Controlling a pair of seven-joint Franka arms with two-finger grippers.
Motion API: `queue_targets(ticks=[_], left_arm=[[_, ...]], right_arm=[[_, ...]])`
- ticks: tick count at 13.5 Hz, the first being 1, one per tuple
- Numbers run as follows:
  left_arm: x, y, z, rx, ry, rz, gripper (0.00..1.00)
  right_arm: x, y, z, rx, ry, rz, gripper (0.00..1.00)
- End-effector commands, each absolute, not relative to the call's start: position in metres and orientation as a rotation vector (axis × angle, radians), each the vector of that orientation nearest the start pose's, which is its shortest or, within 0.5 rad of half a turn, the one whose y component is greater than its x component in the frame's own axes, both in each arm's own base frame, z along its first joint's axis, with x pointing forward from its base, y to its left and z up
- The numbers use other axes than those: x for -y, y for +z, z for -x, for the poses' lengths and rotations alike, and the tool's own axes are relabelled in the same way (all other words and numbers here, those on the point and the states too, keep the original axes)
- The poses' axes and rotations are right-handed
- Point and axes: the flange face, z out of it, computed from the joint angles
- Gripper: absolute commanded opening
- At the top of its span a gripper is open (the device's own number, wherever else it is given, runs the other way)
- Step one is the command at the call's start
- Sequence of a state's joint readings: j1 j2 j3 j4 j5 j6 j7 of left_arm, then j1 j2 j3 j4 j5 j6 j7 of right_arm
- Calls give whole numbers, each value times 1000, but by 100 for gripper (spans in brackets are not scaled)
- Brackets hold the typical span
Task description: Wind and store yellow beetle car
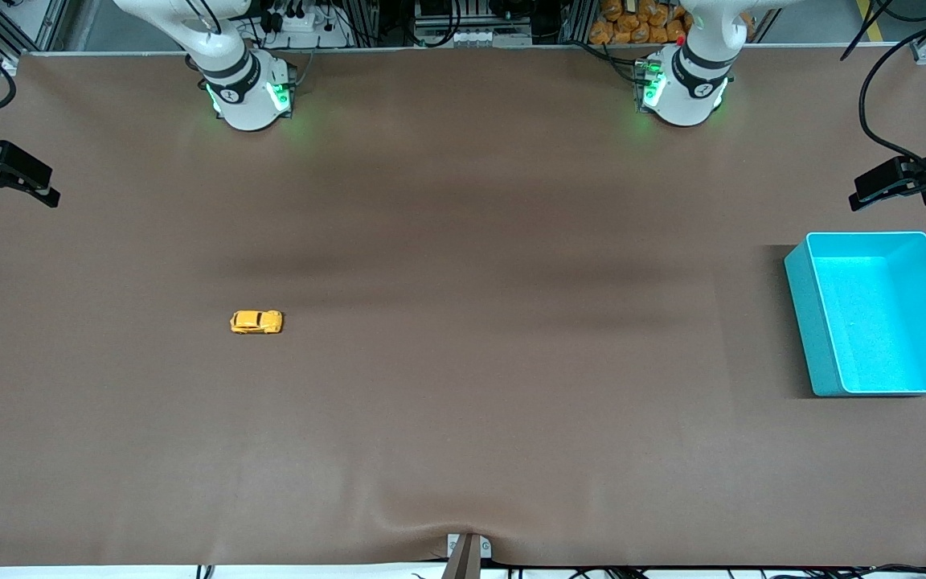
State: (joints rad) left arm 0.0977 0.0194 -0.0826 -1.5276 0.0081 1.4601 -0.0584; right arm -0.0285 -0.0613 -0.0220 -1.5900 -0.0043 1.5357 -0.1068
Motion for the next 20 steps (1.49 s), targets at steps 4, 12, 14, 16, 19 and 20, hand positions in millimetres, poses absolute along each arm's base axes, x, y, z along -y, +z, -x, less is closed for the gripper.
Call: queue_targets(ticks=[4,12,14,16,19,20], left_arm=[[-10,628,-549,90,118,3131,100],[-9,626,-549,87,125,3131,100],[-10,626,-549,90,125,3131,100],[-10,626,-549,92,122,3131,100],[-8,626,-549,87,125,3129,100],[-6,626,-549,80,122,3129,100]], right_arm=[[17,642,-534,341,27,3124,100],[-39,595,-567,1119,67,2934,100],[-70,590,-569,1361,79,2885,100],[-105,578,-566,1596,98,2813,100],[-111,528,-562,1720,157,2711,100],[-108,505,-561,1795,151,2656,100]])
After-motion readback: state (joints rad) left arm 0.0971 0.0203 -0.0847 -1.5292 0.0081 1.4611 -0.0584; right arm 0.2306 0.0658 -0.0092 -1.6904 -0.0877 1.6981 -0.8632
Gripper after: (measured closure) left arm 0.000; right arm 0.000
